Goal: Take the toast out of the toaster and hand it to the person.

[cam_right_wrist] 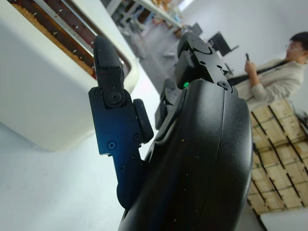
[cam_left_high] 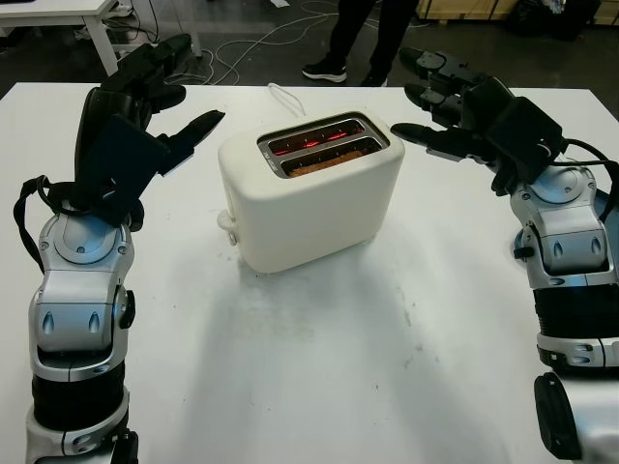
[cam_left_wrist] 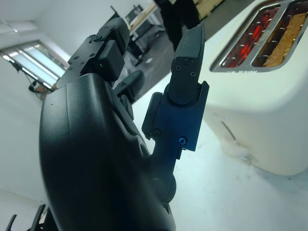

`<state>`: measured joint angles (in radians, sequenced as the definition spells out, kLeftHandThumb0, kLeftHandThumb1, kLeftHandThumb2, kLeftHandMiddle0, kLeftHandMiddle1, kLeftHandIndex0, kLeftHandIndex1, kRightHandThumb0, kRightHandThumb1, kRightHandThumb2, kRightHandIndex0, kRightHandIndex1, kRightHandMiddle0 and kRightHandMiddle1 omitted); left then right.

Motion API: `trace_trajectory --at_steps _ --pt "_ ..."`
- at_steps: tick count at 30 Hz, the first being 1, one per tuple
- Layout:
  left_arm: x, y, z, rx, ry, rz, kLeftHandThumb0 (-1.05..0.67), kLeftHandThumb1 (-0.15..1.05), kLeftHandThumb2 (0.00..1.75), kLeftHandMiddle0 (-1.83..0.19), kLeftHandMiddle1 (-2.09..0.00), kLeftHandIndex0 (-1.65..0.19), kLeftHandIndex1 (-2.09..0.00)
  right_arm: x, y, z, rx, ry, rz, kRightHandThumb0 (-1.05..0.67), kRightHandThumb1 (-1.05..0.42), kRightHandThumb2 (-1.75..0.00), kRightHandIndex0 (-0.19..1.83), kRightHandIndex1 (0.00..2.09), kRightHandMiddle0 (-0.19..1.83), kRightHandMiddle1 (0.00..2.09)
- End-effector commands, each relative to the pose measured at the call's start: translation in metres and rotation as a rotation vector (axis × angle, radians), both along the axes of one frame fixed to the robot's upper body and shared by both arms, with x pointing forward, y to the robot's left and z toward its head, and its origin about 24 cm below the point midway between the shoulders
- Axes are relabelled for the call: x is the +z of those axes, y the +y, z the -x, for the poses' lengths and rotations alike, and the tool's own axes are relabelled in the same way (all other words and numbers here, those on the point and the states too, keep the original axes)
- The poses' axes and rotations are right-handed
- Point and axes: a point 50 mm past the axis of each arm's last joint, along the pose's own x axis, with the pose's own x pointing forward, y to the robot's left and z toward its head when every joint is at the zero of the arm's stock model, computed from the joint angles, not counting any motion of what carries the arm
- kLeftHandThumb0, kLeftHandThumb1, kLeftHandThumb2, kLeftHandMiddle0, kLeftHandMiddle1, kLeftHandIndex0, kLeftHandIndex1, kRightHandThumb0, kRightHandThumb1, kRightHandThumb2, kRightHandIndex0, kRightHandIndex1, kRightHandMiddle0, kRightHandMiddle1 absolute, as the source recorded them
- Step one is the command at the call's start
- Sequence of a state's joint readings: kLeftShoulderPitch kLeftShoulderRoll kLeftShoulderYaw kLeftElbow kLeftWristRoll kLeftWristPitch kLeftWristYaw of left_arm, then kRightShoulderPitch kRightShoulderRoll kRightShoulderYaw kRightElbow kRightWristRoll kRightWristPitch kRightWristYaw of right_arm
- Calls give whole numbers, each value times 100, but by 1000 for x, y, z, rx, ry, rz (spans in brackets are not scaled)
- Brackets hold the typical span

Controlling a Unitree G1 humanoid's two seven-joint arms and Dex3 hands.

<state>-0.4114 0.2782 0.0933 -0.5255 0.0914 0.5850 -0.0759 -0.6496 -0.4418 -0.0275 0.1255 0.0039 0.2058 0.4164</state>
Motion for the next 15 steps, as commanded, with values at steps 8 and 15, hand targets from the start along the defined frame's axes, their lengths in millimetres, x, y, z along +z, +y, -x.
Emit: trace_trajectory --at_steps 8,15 --pt "0 0 -1 2 2 -6 -52 92 14 -5 -92 -37 -13 8 -1 1 6 -30 11 -47 -92 -8 24 1 26 0" --pt "1 0 -1 3 -4 -5 -52 92 14 -6 -93 -38 -14 9 0 0 11 -36 22 -47 -92 -8 24 1 26 0"
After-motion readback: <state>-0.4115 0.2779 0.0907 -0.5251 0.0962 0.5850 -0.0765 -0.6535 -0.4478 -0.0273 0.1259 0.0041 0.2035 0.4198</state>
